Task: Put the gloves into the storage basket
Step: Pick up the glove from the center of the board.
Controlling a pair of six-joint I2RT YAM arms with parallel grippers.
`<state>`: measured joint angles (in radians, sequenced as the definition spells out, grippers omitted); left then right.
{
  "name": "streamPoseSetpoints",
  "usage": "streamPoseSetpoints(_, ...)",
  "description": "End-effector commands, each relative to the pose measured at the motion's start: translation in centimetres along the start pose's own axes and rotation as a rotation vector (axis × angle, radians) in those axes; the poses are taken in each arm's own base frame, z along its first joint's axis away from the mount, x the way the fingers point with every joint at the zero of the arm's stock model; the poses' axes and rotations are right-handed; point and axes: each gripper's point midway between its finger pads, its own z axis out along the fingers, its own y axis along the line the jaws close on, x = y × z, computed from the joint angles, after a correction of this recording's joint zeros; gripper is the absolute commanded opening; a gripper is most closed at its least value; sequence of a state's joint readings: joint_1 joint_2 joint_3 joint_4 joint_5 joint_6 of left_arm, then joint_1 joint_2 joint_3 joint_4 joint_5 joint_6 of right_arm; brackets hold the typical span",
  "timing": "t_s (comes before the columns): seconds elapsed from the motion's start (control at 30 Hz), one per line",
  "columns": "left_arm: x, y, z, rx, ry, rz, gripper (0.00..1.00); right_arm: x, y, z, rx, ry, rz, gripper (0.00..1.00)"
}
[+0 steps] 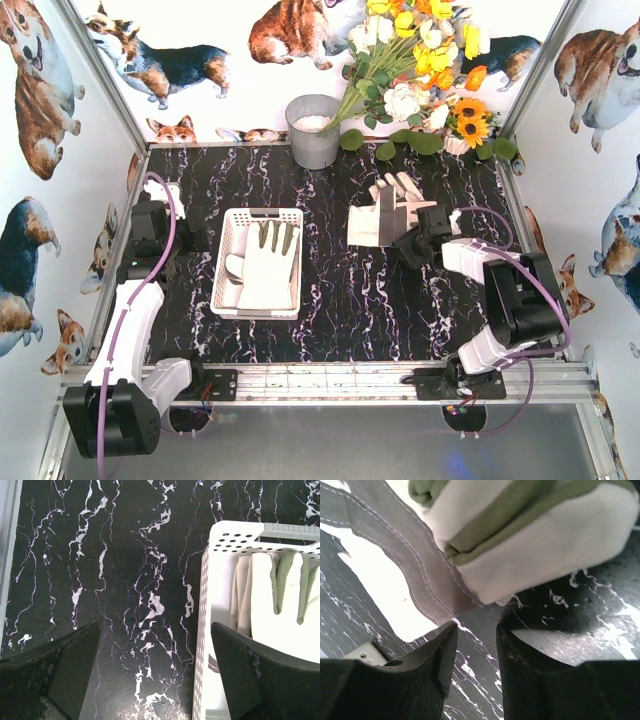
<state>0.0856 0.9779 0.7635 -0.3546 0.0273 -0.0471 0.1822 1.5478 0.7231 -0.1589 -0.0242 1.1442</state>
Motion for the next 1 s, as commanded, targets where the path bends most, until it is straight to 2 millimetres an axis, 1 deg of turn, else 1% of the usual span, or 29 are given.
streamPoseSetpoints(0.0,-0.4,0.7,0.2,-0.024,-0.015,0.011,0.86,-2.5,2.6,0.6,-0.048,-0.091,0.008,0.38)
streamPoseSetpoints(0.27,0.3,0.6,0.8,-0.016,0.017,0.017,0.87,-3.0,2.9,2.2,-0.024,-0.100,0.028,0.39)
streamPoseSetpoints(0.47,0.6,0.7,1.0,-0.017,0.029,0.020,0.87,-3.7,3.1,2.8,-0.004,-0.127,0.029,0.40)
streamPoseSetpoints(0.63,0.7,0.7,1.0,-0.018,0.038,0.022,0.88,-4.5,2.6,2.7,0.023,-0.166,0.033,0.42)
streamPoseSetpoints(0.87,0.8,0.4,1.2,0.000,0.041,0.023,0.88,-4.8,3.0,2.5,0.011,-0.177,0.023,0.45)
streamPoseSetpoints(0.97,0.8,0.4,1.2,0.001,0.041,0.022,0.88,-4.9,2.8,2.5,0.029,-0.182,0.037,0.46)
